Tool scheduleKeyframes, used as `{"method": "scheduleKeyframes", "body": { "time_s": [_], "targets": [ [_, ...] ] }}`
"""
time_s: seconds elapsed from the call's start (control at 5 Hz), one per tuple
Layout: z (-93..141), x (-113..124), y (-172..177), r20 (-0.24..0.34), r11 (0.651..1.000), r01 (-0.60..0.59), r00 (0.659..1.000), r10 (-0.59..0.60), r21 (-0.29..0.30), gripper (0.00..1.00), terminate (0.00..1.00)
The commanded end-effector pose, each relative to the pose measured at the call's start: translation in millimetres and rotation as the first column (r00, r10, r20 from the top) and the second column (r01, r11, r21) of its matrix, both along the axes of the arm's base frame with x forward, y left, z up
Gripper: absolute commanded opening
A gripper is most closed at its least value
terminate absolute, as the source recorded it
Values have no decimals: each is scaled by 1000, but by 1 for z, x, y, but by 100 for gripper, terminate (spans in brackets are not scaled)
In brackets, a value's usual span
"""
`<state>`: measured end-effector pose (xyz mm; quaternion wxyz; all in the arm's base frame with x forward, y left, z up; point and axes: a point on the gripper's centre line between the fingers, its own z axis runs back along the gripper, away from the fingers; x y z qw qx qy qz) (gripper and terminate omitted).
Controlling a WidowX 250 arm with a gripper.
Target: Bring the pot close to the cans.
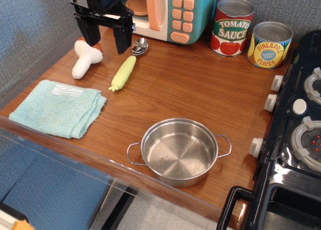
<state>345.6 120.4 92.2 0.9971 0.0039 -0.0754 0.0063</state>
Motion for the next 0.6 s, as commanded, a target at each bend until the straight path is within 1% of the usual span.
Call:
{"method": "scheduleKeyframes", "body": {
  "time_s": [0.0, 0.2, 0.4],
  "targets": [
    [0, 0, 0, 0, 1000, 0, 1000, 0, 0, 100, 0],
    [-6, -10, -18, 9, 998, 56, 998, -56, -2, 100, 0],
    [-10, -32, -46, 6, 988, 153, 988, -153, 5, 100, 0]
  ]
}}
